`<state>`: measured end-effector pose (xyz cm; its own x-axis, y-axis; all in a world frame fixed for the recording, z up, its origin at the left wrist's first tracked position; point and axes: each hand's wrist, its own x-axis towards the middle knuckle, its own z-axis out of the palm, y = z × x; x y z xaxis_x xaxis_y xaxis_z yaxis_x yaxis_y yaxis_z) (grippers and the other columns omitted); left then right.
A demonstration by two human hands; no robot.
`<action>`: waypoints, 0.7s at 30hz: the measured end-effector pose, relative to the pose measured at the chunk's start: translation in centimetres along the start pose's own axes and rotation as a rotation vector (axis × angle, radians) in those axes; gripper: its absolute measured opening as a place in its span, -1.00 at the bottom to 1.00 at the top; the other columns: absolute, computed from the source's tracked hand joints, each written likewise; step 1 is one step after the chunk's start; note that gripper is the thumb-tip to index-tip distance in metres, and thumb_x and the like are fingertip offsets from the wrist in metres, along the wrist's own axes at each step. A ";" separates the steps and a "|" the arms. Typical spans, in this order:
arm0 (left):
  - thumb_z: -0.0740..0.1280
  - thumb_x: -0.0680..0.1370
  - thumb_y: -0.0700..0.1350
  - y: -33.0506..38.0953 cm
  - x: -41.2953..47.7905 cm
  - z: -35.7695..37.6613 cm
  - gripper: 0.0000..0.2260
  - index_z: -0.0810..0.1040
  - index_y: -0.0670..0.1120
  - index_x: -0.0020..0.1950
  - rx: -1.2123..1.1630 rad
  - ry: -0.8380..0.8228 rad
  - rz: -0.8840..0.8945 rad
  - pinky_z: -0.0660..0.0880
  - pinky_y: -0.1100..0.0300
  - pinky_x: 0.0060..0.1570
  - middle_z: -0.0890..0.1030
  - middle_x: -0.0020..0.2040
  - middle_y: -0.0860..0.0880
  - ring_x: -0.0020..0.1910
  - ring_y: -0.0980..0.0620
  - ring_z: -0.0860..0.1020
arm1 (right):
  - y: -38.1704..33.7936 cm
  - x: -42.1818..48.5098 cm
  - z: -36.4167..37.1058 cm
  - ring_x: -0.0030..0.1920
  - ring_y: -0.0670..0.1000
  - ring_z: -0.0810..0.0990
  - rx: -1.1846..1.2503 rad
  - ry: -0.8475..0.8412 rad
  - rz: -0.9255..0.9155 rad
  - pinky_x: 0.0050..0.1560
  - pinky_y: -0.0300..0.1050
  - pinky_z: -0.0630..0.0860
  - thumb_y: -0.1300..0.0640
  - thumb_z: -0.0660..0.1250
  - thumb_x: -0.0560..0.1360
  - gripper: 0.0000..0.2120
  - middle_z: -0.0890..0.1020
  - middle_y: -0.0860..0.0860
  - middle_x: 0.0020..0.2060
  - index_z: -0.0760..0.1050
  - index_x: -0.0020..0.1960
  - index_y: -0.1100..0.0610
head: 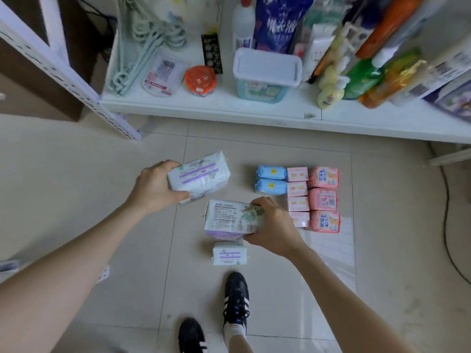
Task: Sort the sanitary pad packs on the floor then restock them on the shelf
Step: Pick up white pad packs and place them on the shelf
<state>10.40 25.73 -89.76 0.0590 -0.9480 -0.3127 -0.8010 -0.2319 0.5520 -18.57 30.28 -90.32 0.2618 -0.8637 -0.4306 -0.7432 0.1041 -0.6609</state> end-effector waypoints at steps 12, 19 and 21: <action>0.64 0.17 0.10 9.5 -9.0 -26.3 -0.55 0.60 0.12 0.00 -0.115 0.131 0.053 0.36 0.43 -0.29 0.63 -0.11 0.25 -0.16 0.39 0.53 | -19.8 -8.5 -14.8 -0.17 -0.29 0.57 0.254 0.085 -0.073 -0.24 -0.47 0.44 0.10 0.64 0.11 -0.43 0.64 -0.20 -0.14 0.50 0.06 -0.08; 0.63 0.13 0.13 14.7 -15.7 -40.5 -0.58 0.60 0.17 -0.09 -0.121 0.215 0.119 0.40 0.37 -0.24 0.65 -0.11 0.27 -0.13 0.42 0.55 | -31.5 -13.4 -22.5 -0.10 -0.12 0.64 0.267 0.088 -0.271 -0.09 -0.23 0.59 0.20 0.64 0.18 -0.45 0.68 -0.07 -0.08 0.51 0.09 0.05; 0.63 0.12 0.14 16.1 -17.6 -44.1 -0.55 0.60 0.16 -0.06 -0.122 0.227 0.145 0.42 0.36 -0.19 0.64 -0.08 0.26 -0.10 0.40 0.56 | -34.8 -15.0 -24.3 -0.12 -0.12 0.64 0.244 0.094 -0.336 -0.07 -0.17 0.60 0.18 0.64 0.18 -0.48 0.68 -0.04 -0.10 0.52 0.07 0.04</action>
<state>22.69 29.09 -41.26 0.0918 -0.9945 -0.0500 -0.7341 -0.1015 0.6714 -11.60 27.61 -45.88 0.3989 -0.9096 -0.1160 -0.4555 -0.0868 -0.8860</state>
